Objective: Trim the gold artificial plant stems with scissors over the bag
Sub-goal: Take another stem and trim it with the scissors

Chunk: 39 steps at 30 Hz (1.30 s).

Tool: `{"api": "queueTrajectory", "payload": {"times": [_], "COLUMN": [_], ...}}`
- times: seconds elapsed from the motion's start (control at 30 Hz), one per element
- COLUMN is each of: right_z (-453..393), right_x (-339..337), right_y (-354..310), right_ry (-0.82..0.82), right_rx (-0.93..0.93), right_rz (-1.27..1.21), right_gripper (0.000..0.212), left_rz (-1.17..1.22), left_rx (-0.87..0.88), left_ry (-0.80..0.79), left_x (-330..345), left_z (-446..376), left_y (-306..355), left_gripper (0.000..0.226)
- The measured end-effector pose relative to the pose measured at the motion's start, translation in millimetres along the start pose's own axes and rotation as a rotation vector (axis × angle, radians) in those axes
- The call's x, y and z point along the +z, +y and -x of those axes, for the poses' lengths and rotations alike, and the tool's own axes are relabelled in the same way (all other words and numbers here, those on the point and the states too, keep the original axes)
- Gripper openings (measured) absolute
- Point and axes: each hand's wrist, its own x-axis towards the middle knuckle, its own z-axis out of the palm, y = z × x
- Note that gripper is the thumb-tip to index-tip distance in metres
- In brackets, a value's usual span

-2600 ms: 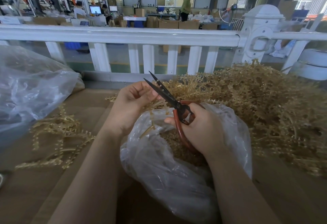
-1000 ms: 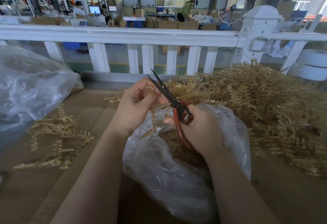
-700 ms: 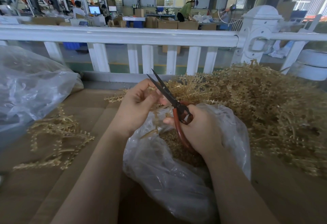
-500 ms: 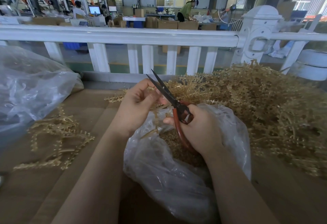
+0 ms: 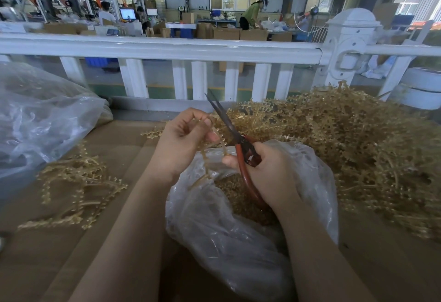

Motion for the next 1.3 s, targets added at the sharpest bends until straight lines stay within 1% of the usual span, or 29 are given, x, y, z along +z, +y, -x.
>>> {"api": "queueTrajectory", "payload": {"times": [0.03,0.13,0.17,0.27,0.3,0.37,0.43,0.5,0.6,0.63,0.67,0.7,0.73,0.77,0.8,0.83,0.93,1.03,1.1,1.13,1.17,1.23,1.3], "right_z": [0,-1,-1,-1,-2,-3,-5,-5,-4,-5,-6,-7,-7,-8,-10,-10,-10,-10,-9,-9,-9,-8,-8], "right_x": [0,-2,-2,-3,-3,-6,-8,-7,-7,-7,-7,-7,-8,-8,-8,-8,-9,-11,-12,-12,-12,-13,-13], "right_y": [0,-4,-3,-5,-5,-6,-6,-7,-10,-9,-8,-7,-6,-5,-3,-3,-1,1,2,2,2,2,4], "right_ry": [-0.003,-0.006,-0.012,-0.023,-0.020,-0.009,-0.028,-0.060,-0.096,-0.102,-0.099,-0.090,-0.078,-0.061,-0.046,-0.036,-0.046,-0.017,-0.001,0.011,0.030,0.050,0.065], "right_rx": [0.021,0.042,0.052,0.102,0.116,0.148,0.170,0.191,0.217,0.227,0.244,0.263,0.282,0.295,0.303,0.299,0.253,0.241,0.229,0.223,0.225,0.233,0.229], "right_rz": [-0.036,-0.145,-0.184,-0.303,-0.353,-0.418,-0.402,-0.398,-0.404,-0.427,-0.460,-0.493,-0.525,-0.551,-0.569,-0.583,-0.631,-0.707,-0.748,-0.763,-0.782,-0.818,-0.827], "right_gripper": [0.059,0.037,0.037,0.056,0.056,0.047,0.042,0.031,0.034,0.031,0.023,0.013,0.007,0.008,0.012,0.016,0.027,0.027,0.020,0.010,0.006,0.021,0.020], "left_rz": [-0.005,0.004,-0.001,-0.015,-0.018,-0.021,-0.043,-0.078,-0.096,-0.082,-0.059,-0.030,0.001,0.040,0.085,0.136,0.251,0.297,0.268,0.235,0.206,0.174,0.153], "left_rx": [-0.013,-0.027,-0.028,-0.022,-0.020,-0.023,-0.025,-0.020,-0.023,-0.033,-0.053,-0.088,-0.136,-0.192,-0.248,-0.302,-0.427,-0.530,-0.574,-0.586,-0.597,-0.606,-0.602], "left_ry": [0.010,0.018,0.011,-0.012,-0.017,-0.035,-0.064,-0.096,-0.118,-0.118,-0.120,-0.118,-0.114,-0.110,-0.108,-0.114,-0.174,-0.235,-0.286,-0.323,-0.360,-0.413,-0.442], "left_x": [0,1,2,3,3,6,10,15,23,24,24,23,20,18,15,12,5,3,4,5,6,11,15], "left_z": [0,0,-1,0,0,0,0,0,0,0,1,1,1,1,1,0,1,3,4,4,5,6,7], "left_y": [-1,-1,-1,0,0,1,0,0,-1,-1,0,1,2,3,4,5,2,1,1,0,0,0,0], "left_gripper": [0.011,0.011,0.010,0.009,0.009,0.011,0.012,0.013,0.012,0.010,0.008,0.015,0.028,0.041,0.048,0.051,0.045,0.040,0.034,0.034,0.036,0.040,0.035]}}
